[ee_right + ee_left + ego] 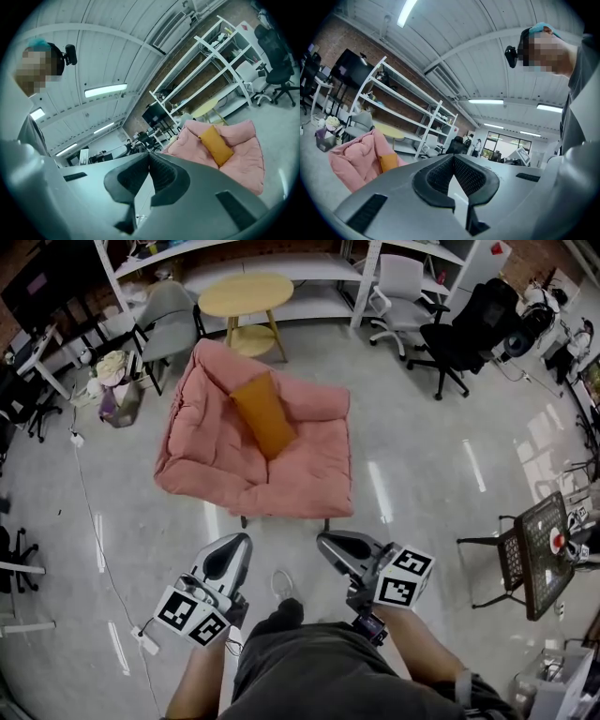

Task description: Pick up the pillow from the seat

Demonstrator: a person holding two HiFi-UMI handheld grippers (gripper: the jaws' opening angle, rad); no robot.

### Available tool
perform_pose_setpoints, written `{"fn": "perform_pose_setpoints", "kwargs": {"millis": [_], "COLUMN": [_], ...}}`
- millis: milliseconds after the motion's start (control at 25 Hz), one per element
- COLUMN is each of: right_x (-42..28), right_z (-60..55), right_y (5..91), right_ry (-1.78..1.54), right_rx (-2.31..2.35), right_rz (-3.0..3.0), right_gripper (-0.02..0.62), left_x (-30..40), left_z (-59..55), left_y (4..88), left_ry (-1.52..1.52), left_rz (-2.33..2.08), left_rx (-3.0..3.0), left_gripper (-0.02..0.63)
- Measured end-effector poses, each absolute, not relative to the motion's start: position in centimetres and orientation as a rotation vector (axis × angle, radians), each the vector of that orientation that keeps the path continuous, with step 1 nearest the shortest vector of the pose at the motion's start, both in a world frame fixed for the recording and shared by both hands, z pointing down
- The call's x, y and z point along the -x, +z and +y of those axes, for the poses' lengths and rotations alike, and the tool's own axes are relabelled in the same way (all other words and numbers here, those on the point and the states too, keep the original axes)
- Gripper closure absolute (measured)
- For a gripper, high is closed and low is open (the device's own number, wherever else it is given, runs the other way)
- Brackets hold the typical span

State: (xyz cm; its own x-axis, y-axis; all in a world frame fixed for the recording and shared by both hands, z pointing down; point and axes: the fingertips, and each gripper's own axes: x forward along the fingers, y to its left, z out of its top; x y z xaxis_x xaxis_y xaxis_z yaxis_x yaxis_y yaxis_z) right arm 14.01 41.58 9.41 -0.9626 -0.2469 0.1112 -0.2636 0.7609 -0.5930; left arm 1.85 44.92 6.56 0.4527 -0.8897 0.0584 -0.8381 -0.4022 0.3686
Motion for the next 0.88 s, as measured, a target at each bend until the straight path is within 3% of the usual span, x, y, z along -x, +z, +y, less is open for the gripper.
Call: {"fn": "perform_pose_setpoints", "kwargs": {"millis": [880], "right_x": [-4.0], "right_z": [27.6], "right_y": [9.6], "right_ry": [0.939], "right_rx": [-0.513], "right_rz": [-2.897], "right_gripper": [0.583], "left_x": [7.0], "left_z": [30.8], "left_y": [7.9], "left_ry": [-0.213], "left_rz": [-1.374], "left_rx": [-2.380], "left_gripper": [0.595]}}
